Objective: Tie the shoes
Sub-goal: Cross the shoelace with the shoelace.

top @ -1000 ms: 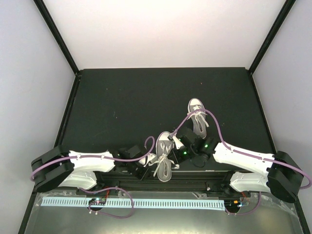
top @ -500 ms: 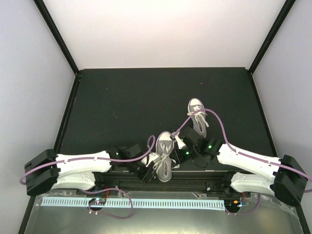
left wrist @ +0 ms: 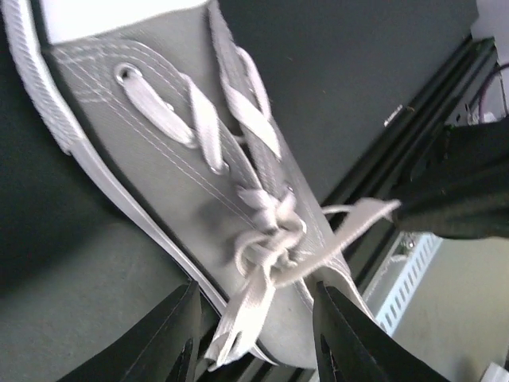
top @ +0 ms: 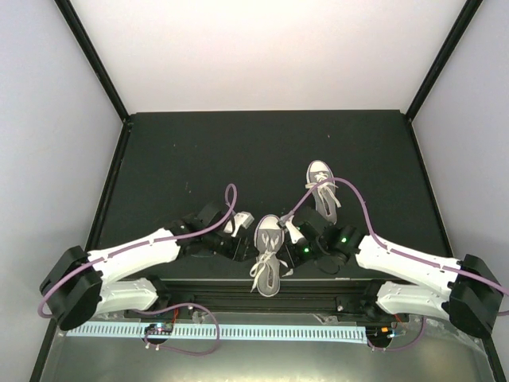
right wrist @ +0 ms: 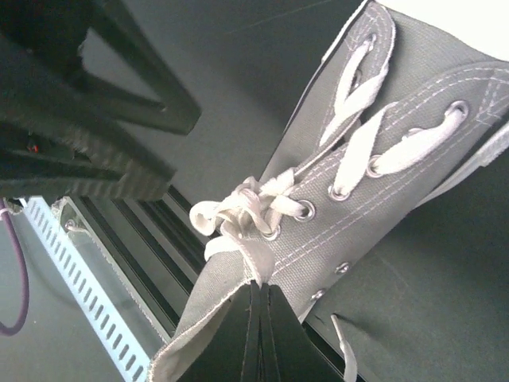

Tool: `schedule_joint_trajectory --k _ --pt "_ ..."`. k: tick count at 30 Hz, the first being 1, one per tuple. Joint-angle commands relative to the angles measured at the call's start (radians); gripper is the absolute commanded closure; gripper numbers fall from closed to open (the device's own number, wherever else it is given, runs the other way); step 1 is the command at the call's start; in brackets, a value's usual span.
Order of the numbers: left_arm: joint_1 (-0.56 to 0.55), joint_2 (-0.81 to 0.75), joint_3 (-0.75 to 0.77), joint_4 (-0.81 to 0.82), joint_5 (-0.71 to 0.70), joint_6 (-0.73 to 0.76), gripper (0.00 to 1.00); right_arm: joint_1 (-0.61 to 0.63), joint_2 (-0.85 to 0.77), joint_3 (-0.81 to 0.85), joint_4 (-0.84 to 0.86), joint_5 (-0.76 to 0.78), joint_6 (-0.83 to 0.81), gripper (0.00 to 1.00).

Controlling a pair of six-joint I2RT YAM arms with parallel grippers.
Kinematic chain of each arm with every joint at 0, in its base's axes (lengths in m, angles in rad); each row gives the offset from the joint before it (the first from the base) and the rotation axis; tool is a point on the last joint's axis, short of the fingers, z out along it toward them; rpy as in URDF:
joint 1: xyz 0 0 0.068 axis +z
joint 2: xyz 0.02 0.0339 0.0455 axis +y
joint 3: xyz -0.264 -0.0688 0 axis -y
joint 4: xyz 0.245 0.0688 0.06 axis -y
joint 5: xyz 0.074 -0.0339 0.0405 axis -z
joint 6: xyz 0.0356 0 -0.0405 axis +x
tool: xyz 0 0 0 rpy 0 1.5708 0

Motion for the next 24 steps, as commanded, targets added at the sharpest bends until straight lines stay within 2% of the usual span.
schedule_joint_trajectory --k 1,12,18,24 --pt "0.044 0.039 0.023 0.088 0.039 0.002 0.59 -0.005 0.019 0.020 0.056 -0.054 -0.021 0.98" --pt "0.069 0.183 0.000 0.216 0.138 -0.010 0.71 -0.004 0.094 0.055 0.092 -0.070 -0.027 0.98" --pt "0.069 0.203 -0.022 0.212 0.106 -0.008 0.76 -0.005 0.076 0.036 0.100 -0.061 -0.012 0.98" --pt "0.069 0.207 -0.049 0.249 0.089 -0.026 0.76 -0.005 0.061 0.020 0.091 -0.064 -0.005 0.98"
